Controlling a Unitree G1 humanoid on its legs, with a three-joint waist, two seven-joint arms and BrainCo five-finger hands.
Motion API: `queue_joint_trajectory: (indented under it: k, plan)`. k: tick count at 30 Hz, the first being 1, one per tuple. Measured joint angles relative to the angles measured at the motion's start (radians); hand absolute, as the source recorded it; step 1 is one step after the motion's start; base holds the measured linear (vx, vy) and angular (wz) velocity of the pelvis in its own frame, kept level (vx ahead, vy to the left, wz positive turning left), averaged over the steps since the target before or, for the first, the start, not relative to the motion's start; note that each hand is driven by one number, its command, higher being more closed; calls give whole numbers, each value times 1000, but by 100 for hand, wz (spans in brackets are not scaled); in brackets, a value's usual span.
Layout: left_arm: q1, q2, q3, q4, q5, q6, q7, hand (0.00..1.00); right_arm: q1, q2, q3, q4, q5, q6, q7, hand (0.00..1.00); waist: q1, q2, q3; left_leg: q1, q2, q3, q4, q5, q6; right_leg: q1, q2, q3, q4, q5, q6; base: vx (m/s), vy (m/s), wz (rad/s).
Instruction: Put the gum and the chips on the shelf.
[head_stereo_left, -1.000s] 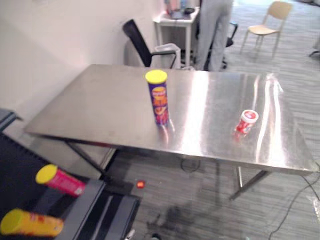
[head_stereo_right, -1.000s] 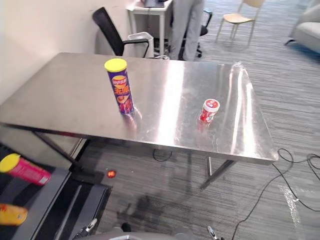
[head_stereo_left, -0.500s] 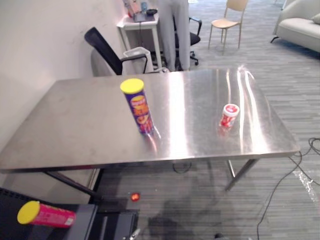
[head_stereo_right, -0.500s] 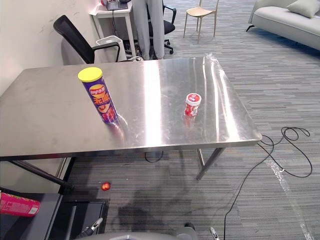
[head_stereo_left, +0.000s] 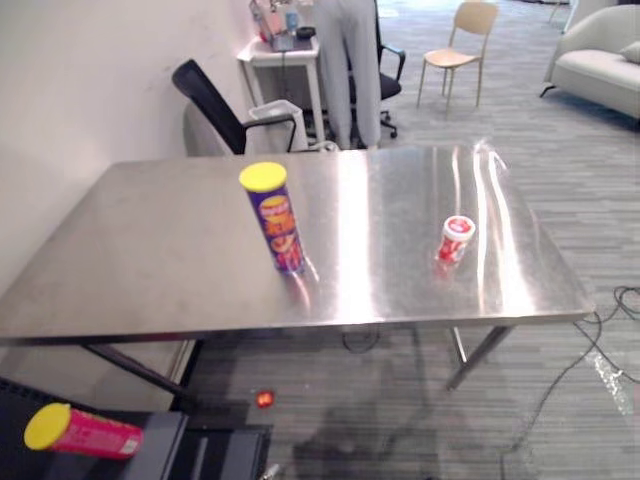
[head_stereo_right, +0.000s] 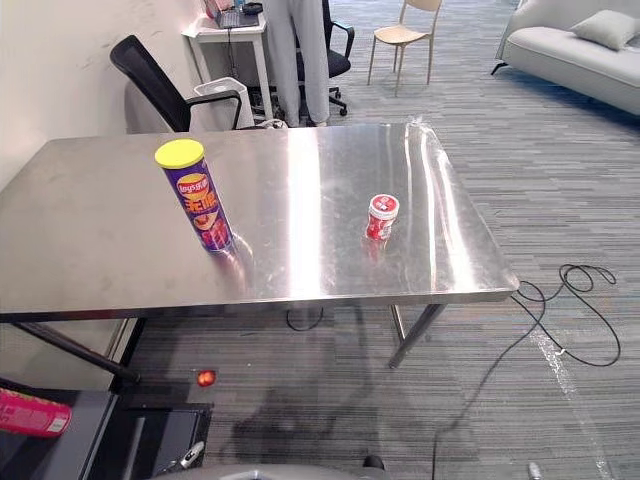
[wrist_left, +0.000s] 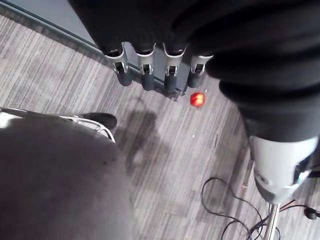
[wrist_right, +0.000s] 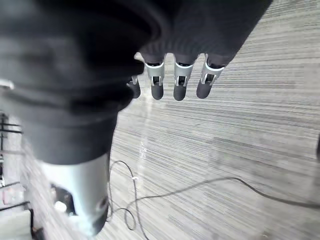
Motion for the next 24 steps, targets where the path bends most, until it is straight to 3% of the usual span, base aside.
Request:
queue_joint_trajectory:
  k: [4,6,8,10,12,14,16,19,24]
  plan:
    - [7,0,7,-6,17,0,0,0,-60,-79,-110,-1,8,5,-21,0,-23,-2,-6,1,-2,2,0,-8,2,-2,-2,1,5,2,-1,18,-6,-1]
    - [10,-1,16,-6,16,0,1,0,-90,-114,-107,-9,22,4,-48,0,-27,-1,-16,-2,-3,7,0,-11,3,-7,-2,5,7,2,-1,6,-12,-5]
    - [12,-7,32,-6,12,0,8,0,-100,-104,-45,-135,76,5,-102,0,-34,-1,-34,-6,-3,8,0,-12,3,-15,-2,7,12,2,-1,4,-9,-2]
    - [19,-21,47,-16,3,-1,22,0,-82,-76,150,-480,91,-10,-191,0,-49,10,-48,-11,-5,22,0,-14,2,-34,-4,21,21,2,-1,-11,-22,-17]
    - [31,-31,46,-47,-17,-2,33,0,-74,-76,222,-690,79,-47,-221,0,-47,11,-50,-16,-4,29,8,-16,2,-41,-4,25,23,3,-1,-23,-26,-15]
    - [35,-33,43,-50,-38,-2,40,0,-94,-82,264,-762,44,-100,-255,0,-46,2,-58,-14,1,30,12,-18,-1,-41,0,24,19,3,-1,-35,-48,-4]
    - [38,-32,34,-60,-50,-2,40,0,-104,-76,320,-795,35,-107,-271,0,-44,-1,-59,-15,1,32,11,-18,-2,-42,1,23,15,2,-2,-41,-59,-4]
    - [44,-32,1,-71,-55,-2,41,0,-83,-54,434,-888,-39,-103,-271,0,-38,7,-61,-15,-2,33,11,-17,-2,-42,-2,22,12,2,-2,-23,-30,-2]
    - [53,-28,-23,-89,-54,-3,3,0,66,-113,716,-1236,-335,-88,-68,0,-21,8,-62,-18,3,30,11,-18,-3,-40,3,12,4,3,0,10,-41,2]
